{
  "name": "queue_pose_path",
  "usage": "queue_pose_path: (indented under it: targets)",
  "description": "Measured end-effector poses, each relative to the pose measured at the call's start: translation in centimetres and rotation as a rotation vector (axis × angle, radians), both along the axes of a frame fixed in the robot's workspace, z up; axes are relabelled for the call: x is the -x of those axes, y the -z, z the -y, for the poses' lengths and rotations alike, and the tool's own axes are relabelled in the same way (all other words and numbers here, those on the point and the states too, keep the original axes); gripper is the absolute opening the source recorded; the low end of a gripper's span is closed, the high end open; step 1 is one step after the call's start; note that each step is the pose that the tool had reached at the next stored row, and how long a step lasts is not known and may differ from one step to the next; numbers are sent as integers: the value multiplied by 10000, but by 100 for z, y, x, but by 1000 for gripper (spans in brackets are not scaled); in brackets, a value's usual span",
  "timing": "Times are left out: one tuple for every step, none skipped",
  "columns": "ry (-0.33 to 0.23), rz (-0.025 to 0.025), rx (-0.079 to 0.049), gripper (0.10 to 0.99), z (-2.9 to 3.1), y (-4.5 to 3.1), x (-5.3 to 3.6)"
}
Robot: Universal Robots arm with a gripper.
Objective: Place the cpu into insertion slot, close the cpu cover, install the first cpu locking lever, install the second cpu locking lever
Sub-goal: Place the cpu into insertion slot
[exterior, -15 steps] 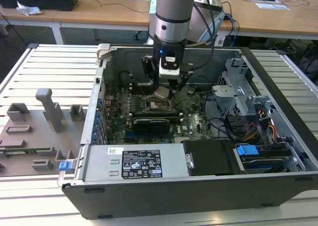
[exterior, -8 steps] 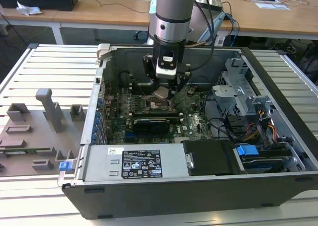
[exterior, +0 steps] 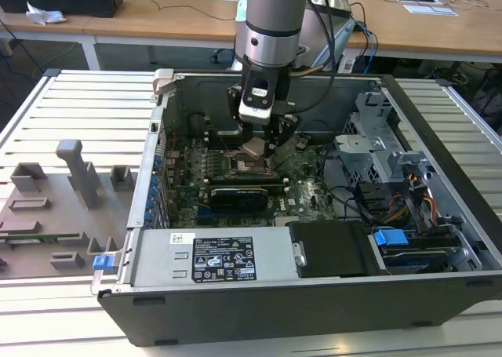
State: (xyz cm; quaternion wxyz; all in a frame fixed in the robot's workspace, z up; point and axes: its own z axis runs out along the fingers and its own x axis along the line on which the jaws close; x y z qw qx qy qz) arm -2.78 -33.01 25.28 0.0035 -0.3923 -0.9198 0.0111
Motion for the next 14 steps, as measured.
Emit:
queue_pose_path:
  targets:
    - [169, 0, 9, 545, 0, 0, 0]
    - [315, 0, 17, 545, 0, 1, 0]
    - [431, 0, 24, 545, 0, 1, 0]
    - [514, 0, 30, 545, 0, 1, 0]
    - [649, 1, 42, 545, 0, 2, 0]
    - [790, 1, 57, 545, 0, 2, 0]
    - [1072, 1, 82, 545, 0, 3, 0]
    - [1173, 1, 92, 545, 0, 3, 0]
    - [1277, 1, 103, 545, 0, 3, 0]
    - [1502, 1, 125, 545, 0, 3, 0]
    - [1664, 1, 140, 545, 0, 4, 0]
    - [1762, 1, 148, 545, 0, 4, 0]
    - [1897, 1, 160, 545, 0, 4, 0]
    - [1981, 1, 168, 545, 0, 4, 0]
